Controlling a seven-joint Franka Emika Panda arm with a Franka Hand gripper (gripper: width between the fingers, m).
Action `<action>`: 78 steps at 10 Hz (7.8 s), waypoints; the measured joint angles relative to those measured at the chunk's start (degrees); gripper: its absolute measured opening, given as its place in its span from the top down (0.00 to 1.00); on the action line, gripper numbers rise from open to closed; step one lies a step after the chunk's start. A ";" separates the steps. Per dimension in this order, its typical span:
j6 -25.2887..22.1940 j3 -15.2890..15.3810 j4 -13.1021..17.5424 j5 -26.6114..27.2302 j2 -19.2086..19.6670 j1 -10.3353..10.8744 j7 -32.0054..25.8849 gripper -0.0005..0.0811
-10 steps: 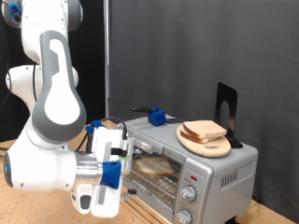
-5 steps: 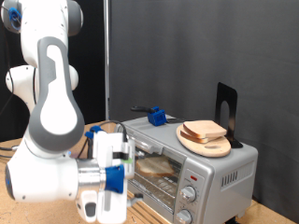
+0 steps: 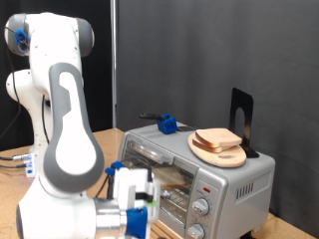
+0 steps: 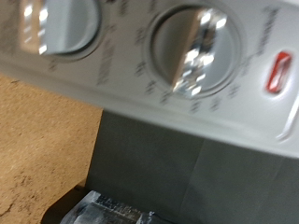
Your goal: Make a piece of toast with the oven
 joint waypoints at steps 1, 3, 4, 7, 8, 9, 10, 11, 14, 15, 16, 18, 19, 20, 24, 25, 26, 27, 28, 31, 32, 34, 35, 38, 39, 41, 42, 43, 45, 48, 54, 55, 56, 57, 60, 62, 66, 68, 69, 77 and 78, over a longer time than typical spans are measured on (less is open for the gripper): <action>0.03 0.09 2.53 0.20 2.06 -0.01 0.77 0.01; 0.12 0.27 6.62 0.84 5.53 -0.01 2.82 0.01; 0.22 0.45 8.03 1.46 6.76 -0.01 3.59 0.01; -0.03 1.44 9.50 1.54 8.53 0.50 6.70 0.01; -0.05 1.72 9.51 1.44 8.64 0.89 8.09 0.01; 0.18 1.87 9.51 1.42 8.81 1.41 8.96 0.01; 0.88 1.97 9.55 1.48 9.14 2.00 9.08 0.01; 1.60 2.08 9.62 1.54 9.50 2.53 9.08 0.01; 2.00 2.55 9.64 1.55 9.99 3.43 8.91 0.01; 1.34 2.78 9.68 1.58 9.98 3.38 8.84 0.01; 0.61 2.79 9.71 1.58 9.95 3.32 8.84 0.01; 0.41 2.79 9.63 1.56 9.89 3.30 8.84 0.01; 0.29 2.79 9.49 1.54 9.80 3.28 8.88 0.01; 0.05 2.78 9.29 1.49 9.65 3.26 8.92 0.01; -0.48 2.78 8.19 1.40 9.24 3.50 8.85 0.54; -0.45 2.76 8.13 1.41 9.22 3.48 8.85 0.54; -0.45 2.75 8.11 1.41 9.21 3.48 8.85 0.61; -0.45 2.73 8.07 1.41 9.18 3.47 8.85 0.61; -0.45 2.71 8.01 1.41 9.14 3.47 8.85 0.61; 1.37 2.74 6.60 3.66 8.37 3.44 2.79 0.61; 2.89 2.79 5.77 5.65 8.08 3.43 -2.98 0.61; 3.15 2.84 5.15 8.66 7.90 3.35 -11.78 0.61; 2.89 2.84 5.17 8.95 7.87 3.25 -12.96 0.61; 2.19 2.55 5.38 6.61 7.70 3.19 -4.83 0.61; 1.62 2.28 5.60 4.60 7.58 3.20 0.28 0.61; 1.19 1.89 5.91 2.65 7.47 3.20 6.06 0.47; 0.95 1.83 6.01 2.28 7.47 3.19 7.49 0.47; 0.68 1.80 6.10 2.09 7.47 3.18 8.25 0.23; 0.28 1.81 6.26 1.88 7.48 3.18 9.98 0.06; 0.24 1.83 6.48 1.62 7.52 3.23 12.92 0.01; 0.90 1.81 8.88 1.53 8.59 3.23 15.45 0.01; 0.90 1.81 9.06 1.51 8.70 3.23 15.45 0.01; 0.77 1.86 9.15 1.48 8.70 3.23 15.45 0.01; 0.71 1.94 9.21 1.45 8.70 3.27 15.44 0.15; 0.67 1.97 9.23 1.38 8.70 3.45 15.39 0.54; 0.88 1.96 9.21 1.01 8.76 3.47 15.39 0.79; 1.09 1.97 9.30 0.90 9.01 3.45 15.35 0.89; 1.27 2.01 9.23 1.06 8.96 3.46 11.78 0.89; 1.44 2.04 8.79 1.54 8.71 3.46 7.31 0.89; -0.24 3.31 3.94 10.25 7.86 2.03 -24.01 0.89; -0.28 3.38 3.73 10.66 7.86 1.94 -24.34 0.89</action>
